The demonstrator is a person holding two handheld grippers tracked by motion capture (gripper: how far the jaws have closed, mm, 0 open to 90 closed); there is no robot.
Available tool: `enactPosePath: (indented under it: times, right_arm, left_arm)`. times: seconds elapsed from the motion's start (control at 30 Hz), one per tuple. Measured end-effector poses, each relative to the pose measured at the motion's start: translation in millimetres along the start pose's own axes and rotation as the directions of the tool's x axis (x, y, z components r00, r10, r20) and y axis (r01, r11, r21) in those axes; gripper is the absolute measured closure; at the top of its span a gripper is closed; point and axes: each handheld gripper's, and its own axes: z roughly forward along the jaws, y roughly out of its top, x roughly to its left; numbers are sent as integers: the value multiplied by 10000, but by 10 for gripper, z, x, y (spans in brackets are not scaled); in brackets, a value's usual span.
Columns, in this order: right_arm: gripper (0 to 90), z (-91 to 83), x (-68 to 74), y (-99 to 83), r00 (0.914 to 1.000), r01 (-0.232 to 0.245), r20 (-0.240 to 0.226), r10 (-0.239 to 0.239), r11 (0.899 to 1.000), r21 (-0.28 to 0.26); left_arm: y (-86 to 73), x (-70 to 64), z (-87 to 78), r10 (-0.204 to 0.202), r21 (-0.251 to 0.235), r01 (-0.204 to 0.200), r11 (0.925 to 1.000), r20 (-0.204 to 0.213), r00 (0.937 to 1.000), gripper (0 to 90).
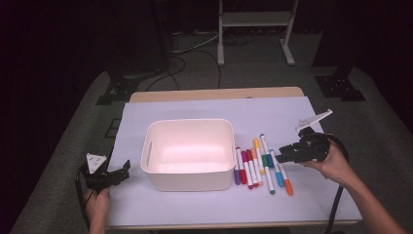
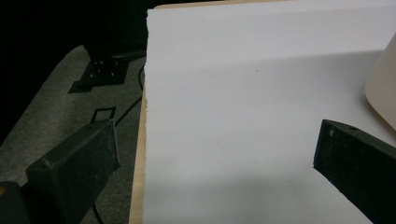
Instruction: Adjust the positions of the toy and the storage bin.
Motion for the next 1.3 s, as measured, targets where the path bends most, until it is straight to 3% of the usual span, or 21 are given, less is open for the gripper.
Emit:
enactPosePath:
  times: [0.43,1.07,1.3]
  right_arm:
    - [533,196,-190,-432,9935,-855,771,833,9960,258]
    - [551,411,-271,-615,9763,-1314,1802,1198,9899,538]
    - [596,375,-274,-661,9550,-1473,2677,1278,9876,541]
  left_arm:
    - [-1,-2,-2,16,-11,-16,10000,6,10000,0]
    - [-2,2,-3,23,-57,-23,10000,16,10000,0]
    - [-2,4,-4,15,-58,-14,10000,22,10000,0]
